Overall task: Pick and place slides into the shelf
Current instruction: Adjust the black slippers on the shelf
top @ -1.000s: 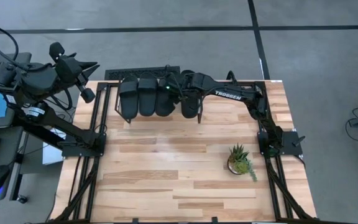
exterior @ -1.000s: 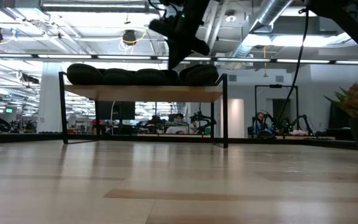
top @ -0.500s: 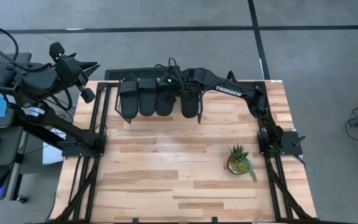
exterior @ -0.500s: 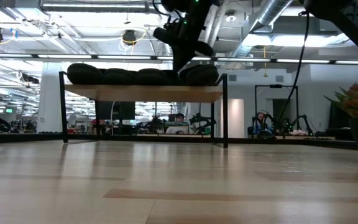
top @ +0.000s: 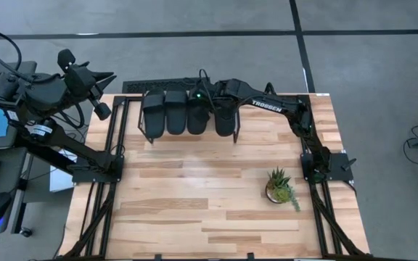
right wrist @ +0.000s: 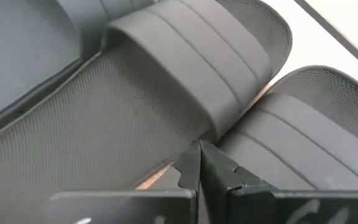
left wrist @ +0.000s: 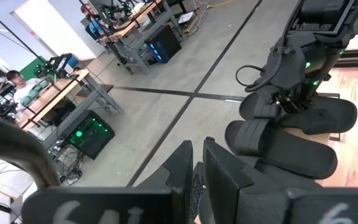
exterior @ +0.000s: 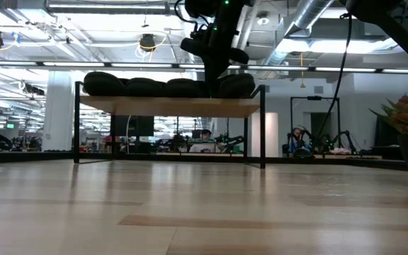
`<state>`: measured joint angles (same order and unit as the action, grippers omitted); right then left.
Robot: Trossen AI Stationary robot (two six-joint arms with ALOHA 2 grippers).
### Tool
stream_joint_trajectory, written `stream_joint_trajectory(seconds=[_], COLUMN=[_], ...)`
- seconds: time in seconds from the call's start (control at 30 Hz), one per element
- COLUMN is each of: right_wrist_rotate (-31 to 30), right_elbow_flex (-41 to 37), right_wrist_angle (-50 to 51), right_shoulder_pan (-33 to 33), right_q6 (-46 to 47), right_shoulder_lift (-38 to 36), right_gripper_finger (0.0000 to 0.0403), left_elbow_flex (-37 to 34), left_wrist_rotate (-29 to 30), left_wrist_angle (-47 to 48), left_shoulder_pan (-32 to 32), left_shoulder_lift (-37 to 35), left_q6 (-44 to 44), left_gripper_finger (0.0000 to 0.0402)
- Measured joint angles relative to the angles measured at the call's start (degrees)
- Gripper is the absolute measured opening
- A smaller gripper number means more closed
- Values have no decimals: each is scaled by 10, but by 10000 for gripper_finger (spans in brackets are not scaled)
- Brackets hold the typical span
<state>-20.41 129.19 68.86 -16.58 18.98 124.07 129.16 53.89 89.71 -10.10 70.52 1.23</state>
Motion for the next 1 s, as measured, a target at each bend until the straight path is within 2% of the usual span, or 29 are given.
stream_joint_trajectory(seconds=[0.3,0.43,0.5,0.77,1.0], right_wrist_rotate=[-8,-54,-80,-118,-102], right_elbow_flex=[10,56,50,46,45], right_wrist_angle=[-20,0,9,182,212], right_shoulder_pan=[22,37,37,5,-10], right_q6=[-2,-19,-25,31,37], right_shoulder_lift=[2,2,-15,-66,-67], right_gripper_finger=[0,0,0,0,0], left_elbow_flex=[0,0,0,0,0], left_wrist_rotate=[0,0,0,0,0], left_wrist_angle=[1,3,3,3,3], left_shoulder_pan=[0,0,0,0,0], left_shoulder_lift=[0,0,0,0,0], left_q6=[0,0,0,0,1], left_gripper_finger=[29,29,29,29,29])
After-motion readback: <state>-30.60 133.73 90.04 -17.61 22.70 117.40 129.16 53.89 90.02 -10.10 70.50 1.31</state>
